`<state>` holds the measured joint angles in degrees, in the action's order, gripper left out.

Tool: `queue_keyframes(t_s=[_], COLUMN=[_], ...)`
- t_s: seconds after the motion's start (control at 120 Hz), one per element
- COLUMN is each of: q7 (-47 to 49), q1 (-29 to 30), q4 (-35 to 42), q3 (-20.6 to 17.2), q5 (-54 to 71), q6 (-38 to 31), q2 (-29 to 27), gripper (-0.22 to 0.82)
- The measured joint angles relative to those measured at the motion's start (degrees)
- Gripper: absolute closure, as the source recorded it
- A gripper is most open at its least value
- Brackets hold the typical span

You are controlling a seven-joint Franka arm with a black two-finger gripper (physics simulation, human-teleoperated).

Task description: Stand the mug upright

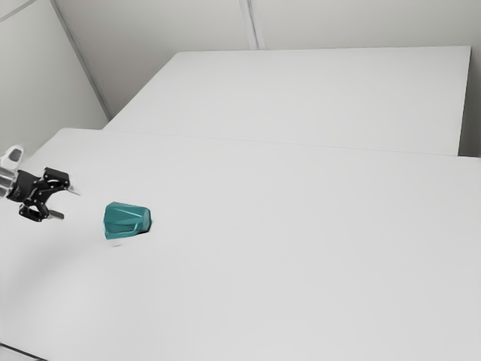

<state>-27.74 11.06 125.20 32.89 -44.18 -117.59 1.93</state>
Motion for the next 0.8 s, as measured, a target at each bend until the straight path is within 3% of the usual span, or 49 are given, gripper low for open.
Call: queue_keyframes(t_s=[0.067, 0.225, 0.442, 0.8], q7=[-2.34, -7.12, -11.93, -17.93], q1=[0.11, -6.61, -6.12, -4.68], q4=[-0.70, -2.49, -3.18, -9.34], q3=[0.23, 0.38, 0.94, 1.83], q5=[-1.79, -4.12, -4.90, -9.42], q6=[0.63, 2.00, 2.83, 10.11], q2=[1.89, 4.77, 5.93, 14.79], gripper=[0.02, 0.02, 0.02, 0.02])
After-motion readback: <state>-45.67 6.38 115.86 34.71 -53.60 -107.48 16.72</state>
